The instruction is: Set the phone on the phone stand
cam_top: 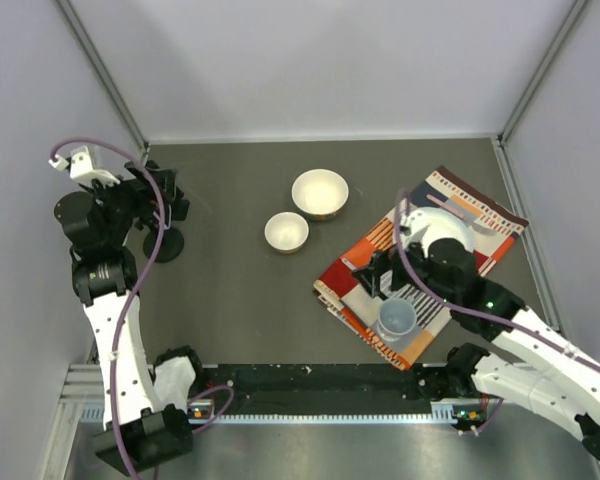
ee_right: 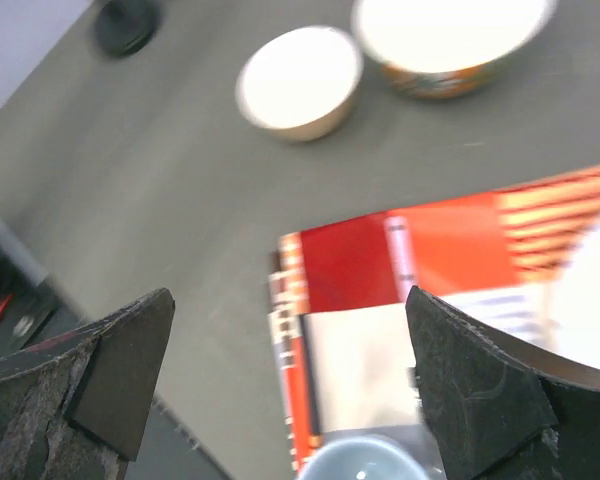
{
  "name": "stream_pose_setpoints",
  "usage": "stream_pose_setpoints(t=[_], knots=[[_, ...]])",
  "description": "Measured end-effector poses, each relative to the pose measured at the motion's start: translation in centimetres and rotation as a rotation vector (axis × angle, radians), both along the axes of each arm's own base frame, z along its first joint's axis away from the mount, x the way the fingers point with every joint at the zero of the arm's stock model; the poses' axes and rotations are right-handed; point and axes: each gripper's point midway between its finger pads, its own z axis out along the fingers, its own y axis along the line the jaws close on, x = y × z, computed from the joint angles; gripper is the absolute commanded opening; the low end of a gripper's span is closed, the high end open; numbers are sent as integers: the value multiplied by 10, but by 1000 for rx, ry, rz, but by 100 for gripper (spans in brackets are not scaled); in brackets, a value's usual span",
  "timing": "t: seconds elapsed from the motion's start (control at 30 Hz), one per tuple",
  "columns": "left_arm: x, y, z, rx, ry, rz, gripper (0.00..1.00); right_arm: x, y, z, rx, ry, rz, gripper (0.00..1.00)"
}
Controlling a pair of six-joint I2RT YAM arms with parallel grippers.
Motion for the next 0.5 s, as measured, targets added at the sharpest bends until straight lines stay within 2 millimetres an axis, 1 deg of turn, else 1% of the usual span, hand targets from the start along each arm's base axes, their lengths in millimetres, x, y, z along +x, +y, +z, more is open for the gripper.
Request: stream_pose_setpoints(t=[0.03, 0.07, 0.13, 0.17, 0.23, 0.3, 0.37, 0.43, 0.47, 0.5], knots=[[-1, -10, 5, -28, -14, -47, 93, 11, -17, 8, -15, -32, -110, 99], [-3, -20, 9, -55, -24, -96, 93, 17, -28, 15, -20, -54, -178, 99], [-3, -43, 15, -89, -27, -190, 94, 28, -59, 36, -18, -115, -347, 99], [-2, -59, 18, -97, -21, -242, 94, 31, -76, 48, -8, -149, -424, 99], [-1, -98, 23, -102, -7, -366, 95, 30, -106, 69, 20, -210, -545, 99], [-11, -152, 31, -95, -1, -538, 98, 23, -138, 96, 73, -282, -655, 99], [-28, -198, 42, -84, -6, -698, 98, 12, -168, 124, 142, -352, -743, 99], [-46, -229, 62, -65, -41, -812, 98, -3, -197, 158, 228, -421, -814, 99], [-54, -236, 74, -55, -69, -845, 98, -10, -209, 173, 269, -448, -841, 99], [-60, -240, 83, -47, -94, -864, 98, -16, -220, 189, 302, -477, -868, 99]])
